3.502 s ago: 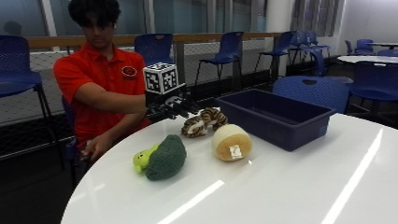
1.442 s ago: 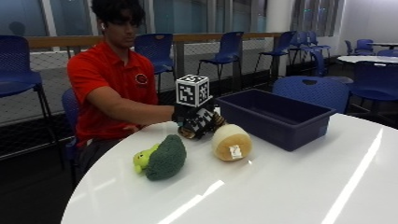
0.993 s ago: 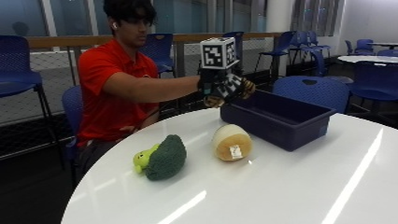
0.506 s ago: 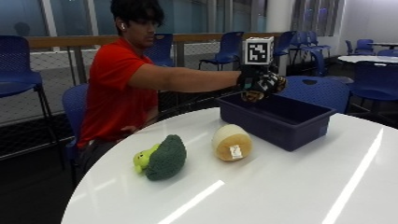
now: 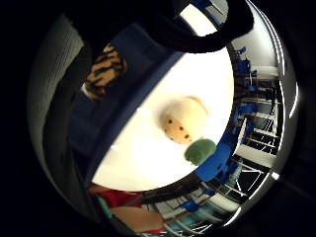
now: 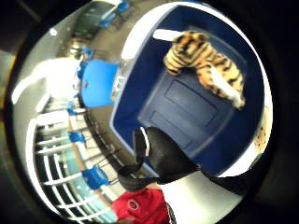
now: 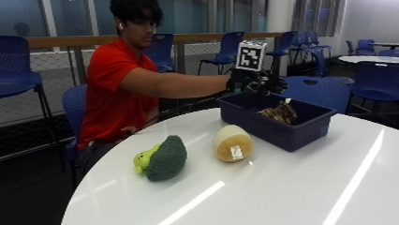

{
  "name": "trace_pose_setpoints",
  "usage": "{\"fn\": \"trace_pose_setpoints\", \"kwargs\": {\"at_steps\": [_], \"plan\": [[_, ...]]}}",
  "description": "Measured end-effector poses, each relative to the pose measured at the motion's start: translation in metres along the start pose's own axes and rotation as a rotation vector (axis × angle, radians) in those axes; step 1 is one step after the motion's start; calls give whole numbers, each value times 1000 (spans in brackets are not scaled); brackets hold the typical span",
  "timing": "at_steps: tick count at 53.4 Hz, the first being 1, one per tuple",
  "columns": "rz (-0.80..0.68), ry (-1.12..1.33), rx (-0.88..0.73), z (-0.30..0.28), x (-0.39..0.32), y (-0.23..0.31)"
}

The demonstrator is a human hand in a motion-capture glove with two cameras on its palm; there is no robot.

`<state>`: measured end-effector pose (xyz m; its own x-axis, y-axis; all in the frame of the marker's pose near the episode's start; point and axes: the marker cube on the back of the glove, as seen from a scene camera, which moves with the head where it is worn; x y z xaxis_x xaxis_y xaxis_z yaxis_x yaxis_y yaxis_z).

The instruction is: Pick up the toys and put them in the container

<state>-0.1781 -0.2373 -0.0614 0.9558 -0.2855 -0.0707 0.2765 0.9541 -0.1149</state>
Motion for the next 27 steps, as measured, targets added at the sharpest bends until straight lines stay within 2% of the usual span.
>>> {"fn": "trace_pose_setpoints", "kwargs": {"at_steps": [14,27], "plan": [[144,-5,53,8,109,70],[335,-45,49,24,214,123]]}}
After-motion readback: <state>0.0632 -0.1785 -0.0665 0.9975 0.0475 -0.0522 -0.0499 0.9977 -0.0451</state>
